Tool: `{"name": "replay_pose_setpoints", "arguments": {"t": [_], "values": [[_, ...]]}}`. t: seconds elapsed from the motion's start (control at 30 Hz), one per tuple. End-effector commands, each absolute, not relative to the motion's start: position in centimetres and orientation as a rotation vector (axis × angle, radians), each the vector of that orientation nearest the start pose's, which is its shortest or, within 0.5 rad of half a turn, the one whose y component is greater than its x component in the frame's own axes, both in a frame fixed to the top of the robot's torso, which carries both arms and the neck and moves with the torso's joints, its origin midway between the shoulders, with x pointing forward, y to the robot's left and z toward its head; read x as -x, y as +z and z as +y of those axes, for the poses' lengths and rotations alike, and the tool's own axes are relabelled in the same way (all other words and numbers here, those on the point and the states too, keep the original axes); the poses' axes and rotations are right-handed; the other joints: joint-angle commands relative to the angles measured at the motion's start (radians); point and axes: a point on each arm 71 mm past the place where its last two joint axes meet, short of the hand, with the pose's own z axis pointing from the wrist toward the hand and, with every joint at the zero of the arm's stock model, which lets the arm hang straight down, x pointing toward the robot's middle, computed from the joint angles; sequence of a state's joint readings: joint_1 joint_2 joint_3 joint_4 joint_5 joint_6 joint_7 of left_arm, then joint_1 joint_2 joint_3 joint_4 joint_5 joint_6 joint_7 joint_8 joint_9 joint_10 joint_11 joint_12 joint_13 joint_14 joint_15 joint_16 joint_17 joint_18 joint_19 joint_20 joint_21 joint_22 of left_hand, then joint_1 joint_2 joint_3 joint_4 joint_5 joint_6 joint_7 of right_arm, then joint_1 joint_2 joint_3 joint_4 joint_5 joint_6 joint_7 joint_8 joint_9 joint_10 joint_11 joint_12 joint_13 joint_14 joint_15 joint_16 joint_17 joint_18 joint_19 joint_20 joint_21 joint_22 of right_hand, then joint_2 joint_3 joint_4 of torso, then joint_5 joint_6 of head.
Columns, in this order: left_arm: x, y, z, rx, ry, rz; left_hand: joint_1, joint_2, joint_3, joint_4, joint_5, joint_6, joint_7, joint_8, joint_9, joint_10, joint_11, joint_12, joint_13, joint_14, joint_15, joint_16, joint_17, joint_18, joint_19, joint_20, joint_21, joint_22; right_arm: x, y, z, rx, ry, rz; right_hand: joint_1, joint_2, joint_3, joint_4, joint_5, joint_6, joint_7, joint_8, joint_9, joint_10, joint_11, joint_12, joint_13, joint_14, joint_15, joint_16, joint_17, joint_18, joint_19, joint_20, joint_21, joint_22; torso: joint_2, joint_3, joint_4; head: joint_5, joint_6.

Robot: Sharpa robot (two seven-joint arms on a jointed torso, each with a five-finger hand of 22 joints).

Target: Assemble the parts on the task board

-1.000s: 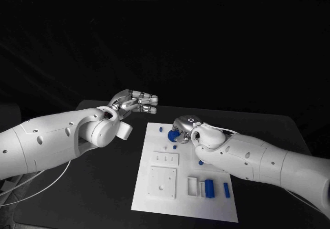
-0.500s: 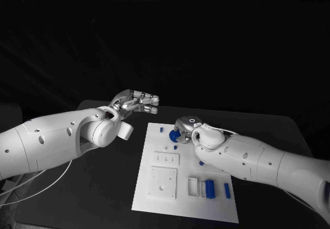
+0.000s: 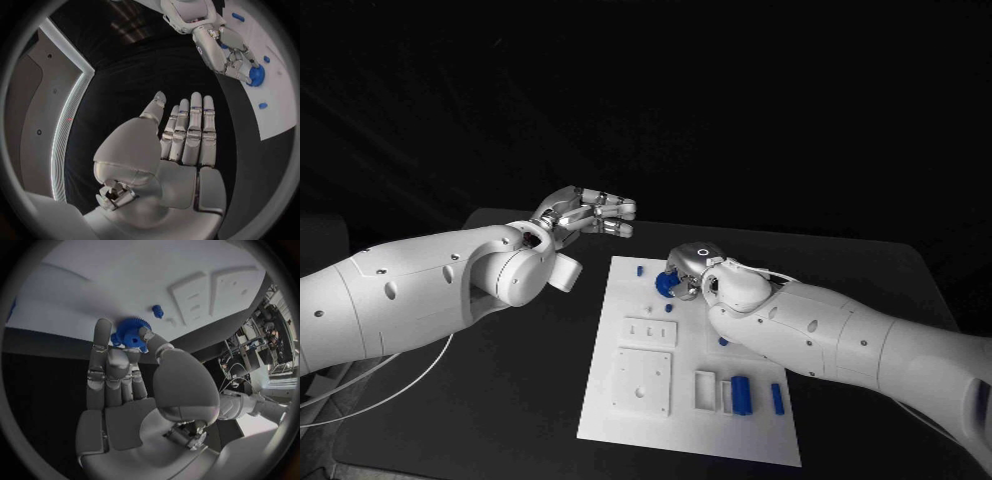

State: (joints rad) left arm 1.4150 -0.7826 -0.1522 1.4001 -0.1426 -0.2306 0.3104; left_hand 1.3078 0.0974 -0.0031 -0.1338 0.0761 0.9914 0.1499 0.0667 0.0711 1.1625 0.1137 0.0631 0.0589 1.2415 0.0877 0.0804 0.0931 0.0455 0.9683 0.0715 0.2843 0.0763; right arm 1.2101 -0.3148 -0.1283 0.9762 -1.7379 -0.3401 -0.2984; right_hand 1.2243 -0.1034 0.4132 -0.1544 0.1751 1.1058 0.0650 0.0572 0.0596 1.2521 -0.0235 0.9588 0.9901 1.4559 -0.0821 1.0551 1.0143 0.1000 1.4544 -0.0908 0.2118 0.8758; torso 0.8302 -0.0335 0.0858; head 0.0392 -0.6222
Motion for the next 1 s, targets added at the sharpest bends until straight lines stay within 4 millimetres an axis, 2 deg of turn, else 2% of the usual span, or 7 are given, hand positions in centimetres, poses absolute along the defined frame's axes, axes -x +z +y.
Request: {"name": "replay_pose_setpoints", "arguments": {"t": [0.03, 0.27, 0.33, 0.53, 0.83, 0.93, 1.0], "values": [[-53.0, -11.8, 20.8, 0.810, -1.477, 1.508, 0.000, -0.013, 0.001, 0.005, -0.004, -0.004, 0.001, -0.003, 0.001, -0.003, 0.001, -0.002, 0.001, 0.002, 0.001, -0.004, 0.002, -0.011, 0.006, 0.002, -0.004, 0.001, -55.3, -22.9, -8.0, 0.357, 0.312, 1.606, -0.002, -0.013, 0.001, 0.006, -0.005, 0.063, 0.011, 0.004, 0.004, -0.011, 0.005, -0.009, -0.005, -0.007, 0.003, -0.010, -0.003, -0.007, 0.002, 0.004, -0.008, -0.002, 0.000, 0.0010, -0.0011, 0.001, -0.002], [-53.0, -11.8, 20.8, 0.810, -1.477, 1.508, 0.000, -0.013, 0.001, 0.005, -0.004, -0.004, 0.001, -0.003, 0.001, -0.003, 0.001, -0.002, 0.001, 0.002, 0.001, -0.004, 0.002, -0.011, 0.006, 0.002, -0.004, 0.001, -55.4, -22.9, -8.1, 0.339, 0.325, 1.603, 0.005, -0.032, -0.063, 0.028, -0.029, -0.107, 0.028, 0.004, 0.002, -0.017, 0.010, -0.020, -0.024, -0.007, 0.009, -0.017, -0.009, -0.002, 0.011, 0.012, -0.023, -0.023, 0.000, 0.0009, -0.0007, 0.000, -0.002], [-53.0, -11.8, 20.8, 0.810, -1.477, 1.508, 0.000, -0.013, 0.001, 0.005, -0.004, -0.004, 0.001, -0.003, 0.001, -0.003, 0.001, -0.002, 0.001, 0.002, 0.001, -0.004, 0.002, -0.011, 0.006, 0.002, -0.004, 0.001, -55.4, -22.9, -8.2, 0.331, 0.327, 1.603, 0.002, -0.034, -0.087, 0.043, -0.090, -0.178, 0.037, 0.001, -0.001, -0.023, 0.015, -0.026, -0.032, -0.008, 0.012, -0.018, -0.010, -0.005, 0.014, 0.013, -0.027, -0.030, 0.000, 0.0009, -0.0005, -0.002, -0.001], [-53.0, -11.8, 20.8, 0.811, -1.476, 1.508, 0.001, -0.015, 0.000, 0.006, -0.004, -0.006, 0.002, -0.004, 0.001, -0.004, 0.001, -0.002, 0.001, 0.002, 0.001, -0.004, 0.002, -0.011, 0.006, 0.002, -0.004, 0.001, -55.5, -22.9, -8.4, 0.310, 0.335, 1.602, 0.023, -0.038, -0.144, 0.098, -0.099, -0.238, 0.049, 0.000, -0.002, -0.036, 0.023, -0.027, -0.045, -0.009, 0.017, -0.021, -0.010, -0.007, 0.028, 0.014, -0.042, -0.063, 0.000, 0.0015, -0.0020, -0.002, -0.003], [-53.0, -11.8, 20.9, 0.811, -1.475, 1.507, 0.001, -0.015, 0.000, 0.006, -0.004, -0.006, 0.002, -0.004, 0.001, -0.004, 0.001, -0.002, 0.001, 0.002, 0.001, -0.004, 0.002, -0.011, 0.006, 0.002, -0.004, 0.001, -55.4, -22.5, -8.7, 0.259, 0.394, 1.556, 0.021, -0.035, -0.142, 0.104, -0.063, -0.205, 0.046, 0.001, -0.001, -0.031, 0.020, -0.019, -0.041, -0.008, 0.015, -0.019, -0.008, -0.008, 0.031, 0.011, -0.042, -0.070, -0.001, 0.0010, -0.0004, -0.001, -0.002], [-53.0, -11.8, 20.9, 0.812, -1.474, 1.506, 0.001, -0.015, 0.000, 0.006, -0.004, -0.006, 0.002, -0.004, 0.001, -0.004, 0.001, -0.002, 0.001, 0.002, 0.001, -0.004, 0.002, -0.011, 0.006, 0.002, -0.004, 0.001, -55.3, -22.1, -9.2, 0.212, 0.446, 1.515, 0.020, -0.039, -0.139, 0.101, -0.054, -0.118, 0.030, 0.005, 0.005, -0.028, 0.003, -0.020, -0.043, -0.008, 0.003, -0.025, -0.012, -0.017, 0.030, 0.002, -0.041, -0.074, -0.001, 0.0009, -0.0011, 0.000, -0.002], [-53.1, -11.8, 21.0, 0.813, -1.472, 1.504, 0.001, -0.015, 0.000, 0.006, -0.004, -0.006, 0.002, -0.004, 0.001, -0.004, 0.001, -0.002, 0.001, 0.002, 0.001, -0.004, 0.002, -0.011, 0.006, 0.002, -0.004, 0.001, -55.2, -21.7, -9.7, 0.164, 0.499, 1.484, 0.024, -0.042, -0.139, 0.088, 0.001, -0.057, 0.027, 0.013, 0.026, -0.031, 0.007, -0.022, -0.043, -0.010, 0.005, -0.031, -0.017, -0.019, 0.028, 0.001, -0.042, -0.075, -0.001, 0.0007, -0.0022, 0.000, 0.000]]}}
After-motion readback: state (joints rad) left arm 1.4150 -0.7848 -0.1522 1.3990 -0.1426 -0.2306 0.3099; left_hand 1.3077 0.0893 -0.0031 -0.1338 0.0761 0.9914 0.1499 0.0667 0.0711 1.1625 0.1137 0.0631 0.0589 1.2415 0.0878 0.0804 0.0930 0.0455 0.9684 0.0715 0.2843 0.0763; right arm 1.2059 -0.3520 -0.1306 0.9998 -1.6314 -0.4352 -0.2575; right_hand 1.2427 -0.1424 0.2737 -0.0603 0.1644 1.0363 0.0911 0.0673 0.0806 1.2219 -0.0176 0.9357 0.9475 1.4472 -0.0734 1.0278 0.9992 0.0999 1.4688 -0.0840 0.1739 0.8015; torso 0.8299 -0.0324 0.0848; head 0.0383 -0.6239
